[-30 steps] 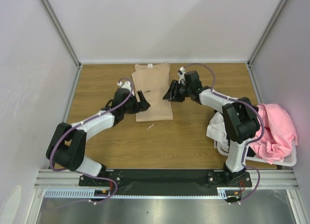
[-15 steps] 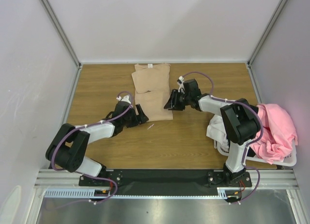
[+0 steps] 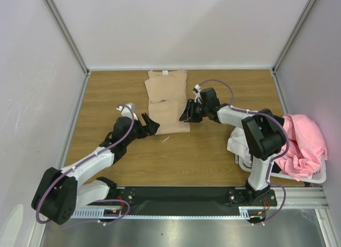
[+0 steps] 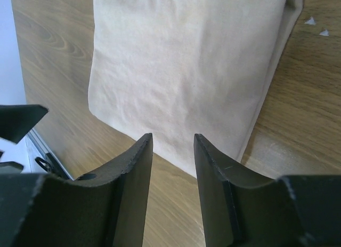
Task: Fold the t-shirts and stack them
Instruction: Fold the tshirt
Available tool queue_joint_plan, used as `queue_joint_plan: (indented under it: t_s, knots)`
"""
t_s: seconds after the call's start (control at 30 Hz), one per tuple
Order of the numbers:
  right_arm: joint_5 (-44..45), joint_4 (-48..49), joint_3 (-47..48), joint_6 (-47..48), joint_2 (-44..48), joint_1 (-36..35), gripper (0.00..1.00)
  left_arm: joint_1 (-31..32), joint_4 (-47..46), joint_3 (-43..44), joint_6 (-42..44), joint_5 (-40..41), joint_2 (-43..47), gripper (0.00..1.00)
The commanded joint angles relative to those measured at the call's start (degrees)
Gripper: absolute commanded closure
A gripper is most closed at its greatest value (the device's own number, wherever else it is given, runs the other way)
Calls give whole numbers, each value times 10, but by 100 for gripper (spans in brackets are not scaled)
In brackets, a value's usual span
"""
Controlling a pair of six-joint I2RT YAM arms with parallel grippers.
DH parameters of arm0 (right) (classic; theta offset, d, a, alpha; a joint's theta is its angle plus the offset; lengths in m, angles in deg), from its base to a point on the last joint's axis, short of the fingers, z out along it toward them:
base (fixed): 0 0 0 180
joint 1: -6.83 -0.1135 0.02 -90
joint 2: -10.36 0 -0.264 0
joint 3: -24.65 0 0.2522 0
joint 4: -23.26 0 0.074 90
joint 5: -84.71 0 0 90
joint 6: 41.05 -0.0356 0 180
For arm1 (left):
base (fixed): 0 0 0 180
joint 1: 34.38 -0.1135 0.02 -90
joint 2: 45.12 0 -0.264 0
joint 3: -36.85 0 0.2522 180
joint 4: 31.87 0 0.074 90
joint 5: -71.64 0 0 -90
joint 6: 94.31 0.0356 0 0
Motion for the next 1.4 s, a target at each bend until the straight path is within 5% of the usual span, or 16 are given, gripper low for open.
queue_joint_plan:
  t_s: [0.0,0.3,0.87,1.37]
  knots:
    - [-5,-1,14,24,23,-6,58,4,-147,-70,39,-29,-18,7]
    - [-17,-17,2,31,21,-12,58,3,-365,-131,41,-65,-96,5]
    - [11,-9,140,7,-77,-74,66,-48,-451,-103,-24,-112,-216,6]
    - [25,0,177,4,-151,-81,72,-59,-450,-114,-40,-98,-216,5]
